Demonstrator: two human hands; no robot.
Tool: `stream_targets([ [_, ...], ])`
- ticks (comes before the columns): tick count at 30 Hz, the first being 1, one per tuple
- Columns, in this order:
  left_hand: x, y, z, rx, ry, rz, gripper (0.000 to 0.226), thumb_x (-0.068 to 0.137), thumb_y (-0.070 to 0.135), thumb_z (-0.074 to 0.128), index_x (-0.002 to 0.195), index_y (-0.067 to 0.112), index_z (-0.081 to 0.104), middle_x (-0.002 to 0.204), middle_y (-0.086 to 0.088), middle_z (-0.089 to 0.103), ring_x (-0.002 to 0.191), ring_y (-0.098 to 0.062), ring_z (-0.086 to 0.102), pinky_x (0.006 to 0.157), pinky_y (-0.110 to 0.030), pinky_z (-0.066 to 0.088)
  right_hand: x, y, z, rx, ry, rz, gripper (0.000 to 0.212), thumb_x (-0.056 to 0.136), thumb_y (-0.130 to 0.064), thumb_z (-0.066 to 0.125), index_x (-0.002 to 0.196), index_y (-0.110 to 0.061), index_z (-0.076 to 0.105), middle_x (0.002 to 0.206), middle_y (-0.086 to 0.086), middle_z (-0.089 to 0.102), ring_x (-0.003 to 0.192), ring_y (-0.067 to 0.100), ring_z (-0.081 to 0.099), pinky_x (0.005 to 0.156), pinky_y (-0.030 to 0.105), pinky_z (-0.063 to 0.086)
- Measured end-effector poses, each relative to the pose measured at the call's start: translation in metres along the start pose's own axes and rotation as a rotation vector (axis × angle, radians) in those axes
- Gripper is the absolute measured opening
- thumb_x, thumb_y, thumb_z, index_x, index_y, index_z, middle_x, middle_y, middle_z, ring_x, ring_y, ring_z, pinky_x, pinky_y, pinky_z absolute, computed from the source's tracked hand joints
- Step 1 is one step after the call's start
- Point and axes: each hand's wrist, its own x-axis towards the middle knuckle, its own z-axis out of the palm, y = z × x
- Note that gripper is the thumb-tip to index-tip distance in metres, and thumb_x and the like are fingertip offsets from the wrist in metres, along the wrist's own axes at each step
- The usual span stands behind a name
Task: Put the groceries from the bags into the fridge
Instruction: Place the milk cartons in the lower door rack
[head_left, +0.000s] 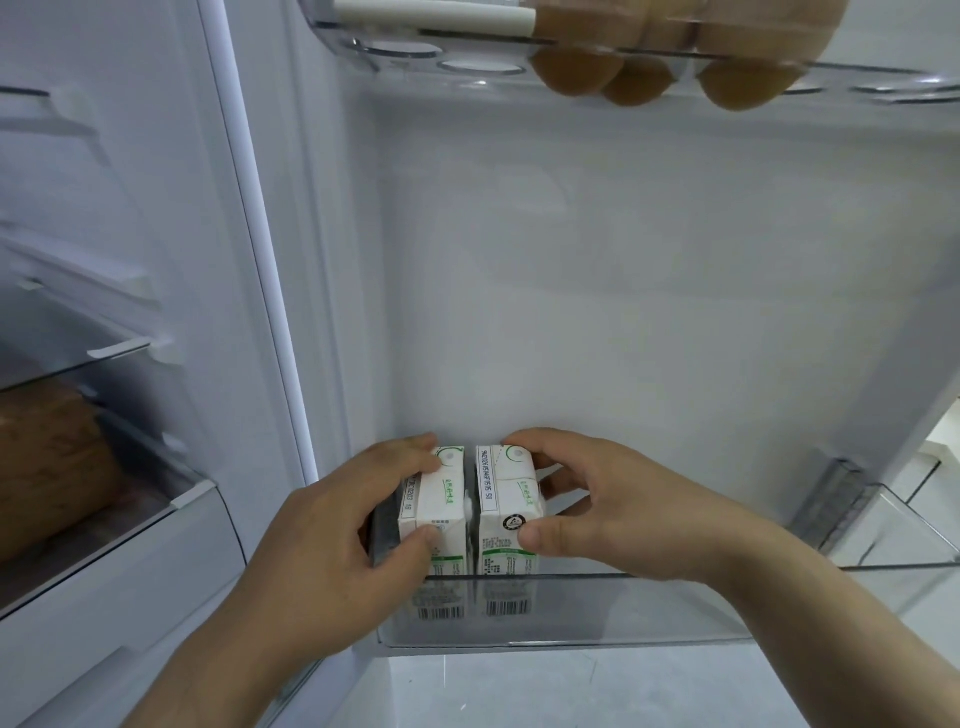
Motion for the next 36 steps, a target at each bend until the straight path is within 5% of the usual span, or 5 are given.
stream_targets([
  [16, 0.000, 0.002, -0.005, 0.012, -0.045, 0.008, 0.055, 0.071, 0.059, 0.059, 0.125, 0.056, 0.048, 0.134, 0.042, 0.043, 0.120, 0.016, 0.047, 0.092, -0.003, 0.038, -0.004, 0.000, -0.004, -0.007, 0.065, 0.014, 0.064, 0.072, -0.049, 0.074, 0.129, -0.051, 0.045, 0.121, -0.031, 0.056, 0.110, -0.007, 0.054, 0.096, 0.029, 0.051],
  [21, 0.001, 0.014, -0.014, 0.192, 0.008, 0.061, 0.048, 0.072, 0.067, 0.053, 0.119, 0.065, 0.048, 0.130, 0.044, 0.046, 0.092, 0.024, 0.049, 0.065, -0.001, 0.039, -0.026, -0.005, -0.008, -0.251, 0.306, -0.088, 0.045, 0.082, -0.058, 0.060, 0.126, -0.051, 0.050, 0.119, -0.037, 0.053, 0.110, -0.011, 0.052, 0.090, 0.013, 0.048],
  [27, 0.005, 0.040, -0.002, 0.328, 0.096, 0.281, 0.050, 0.079, 0.049, 0.055, 0.123, 0.025, 0.057, 0.116, 0.014, 0.058, 0.094, -0.011, 0.051, 0.088, -0.020, 0.038, -0.062, -0.004, -0.006, -0.474, 0.449, -0.134, 0.045, 0.087, -0.052, 0.052, 0.130, -0.040, 0.054, 0.123, -0.035, 0.053, 0.106, -0.025, 0.044, 0.091, -0.002, 0.032],
  [30, 0.008, 0.058, 0.016, 0.296, 0.076, 0.324, 0.052, 0.076, 0.045, 0.057, 0.120, 0.017, 0.063, 0.127, 0.004, 0.057, 0.107, -0.015, 0.050, 0.104, -0.018, 0.028, -0.087, 0.002, -0.012, -0.502, 0.508, -0.078, 0.046, 0.088, -0.054, 0.046, 0.132, -0.040, 0.052, 0.129, -0.031, 0.052, 0.116, -0.018, 0.044, 0.095, -0.002, 0.029],
  [36, 0.016, 0.107, 0.067, 0.129, 0.011, 0.428, 0.053, 0.080, 0.044, 0.058, 0.124, 0.016, 0.060, 0.140, 0.001, 0.051, 0.124, -0.020, 0.050, 0.108, -0.028, 0.033, -0.153, 0.025, -0.032, -0.512, 0.635, 0.009, 0.044, 0.089, -0.050, 0.049, 0.131, -0.037, 0.055, 0.129, -0.024, 0.058, 0.123, -0.006, 0.049, 0.100, 0.013, 0.039],
])
